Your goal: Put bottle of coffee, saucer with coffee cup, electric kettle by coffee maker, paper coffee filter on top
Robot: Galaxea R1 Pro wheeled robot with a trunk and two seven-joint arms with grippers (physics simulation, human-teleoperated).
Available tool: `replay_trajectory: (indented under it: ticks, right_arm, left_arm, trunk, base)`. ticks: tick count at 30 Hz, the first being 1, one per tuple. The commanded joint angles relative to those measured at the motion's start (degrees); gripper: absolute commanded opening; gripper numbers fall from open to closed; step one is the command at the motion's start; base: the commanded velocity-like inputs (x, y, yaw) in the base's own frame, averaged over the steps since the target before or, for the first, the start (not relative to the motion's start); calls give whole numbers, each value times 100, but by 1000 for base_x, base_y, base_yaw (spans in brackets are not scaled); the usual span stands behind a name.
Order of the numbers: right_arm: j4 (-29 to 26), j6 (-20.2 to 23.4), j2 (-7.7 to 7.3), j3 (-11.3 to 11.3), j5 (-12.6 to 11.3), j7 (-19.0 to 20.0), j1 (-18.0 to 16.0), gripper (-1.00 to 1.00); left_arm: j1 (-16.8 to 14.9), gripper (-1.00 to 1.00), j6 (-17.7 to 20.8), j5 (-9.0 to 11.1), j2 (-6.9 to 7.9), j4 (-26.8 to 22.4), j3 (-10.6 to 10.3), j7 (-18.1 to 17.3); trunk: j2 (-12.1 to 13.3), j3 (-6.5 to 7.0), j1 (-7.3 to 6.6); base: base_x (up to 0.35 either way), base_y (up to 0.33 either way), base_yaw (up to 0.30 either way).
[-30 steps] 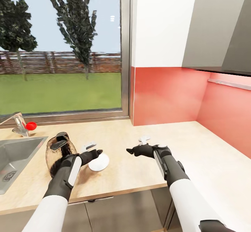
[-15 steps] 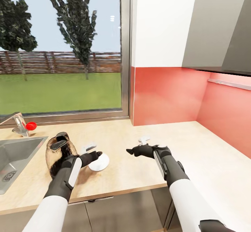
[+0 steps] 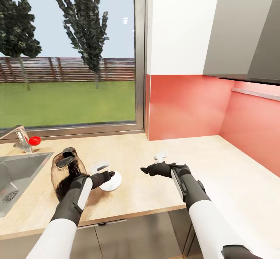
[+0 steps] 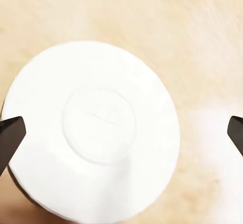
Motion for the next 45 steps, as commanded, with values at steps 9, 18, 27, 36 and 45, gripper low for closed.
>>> replay_trajectory:
  ticks: [9, 18, 27, 36, 45]
  right_arm:
    - [-8, 20, 2, -30, 54, 47, -5, 100]
    - [-8, 23, 2, -26, 54, 47, -5, 100]
    - [-8, 21, 1, -30, 54, 47, -5, 100]
    - [-8, 22, 1, -31, 54, 47, -5, 100]
    - [-8, 20, 1, -30, 54, 47, -5, 100]
  left_arm:
    - [-7, 100, 21, 1, -11, 5, 23, 1]
    - [-3, 100, 17, -6, -7, 12, 55, 1]
    - [11, 100, 9, 3, 2, 25, 57, 223]
    - [11, 100, 9, 4, -2, 31, 58, 305]
    - [12, 100, -17, 12, -10, 166, 52, 309]
  trunk:
    - [-11, -12, 3]
    - [-11, -12, 3]
    - [-11, -12, 3]
    - [-11, -12, 3]
    - [-11, -12, 3]
  base:
    - [56, 0, 0]
    - [45, 0, 0]
    - [0, 0, 0]
    - [0, 0, 0]
    - [0, 0, 0]
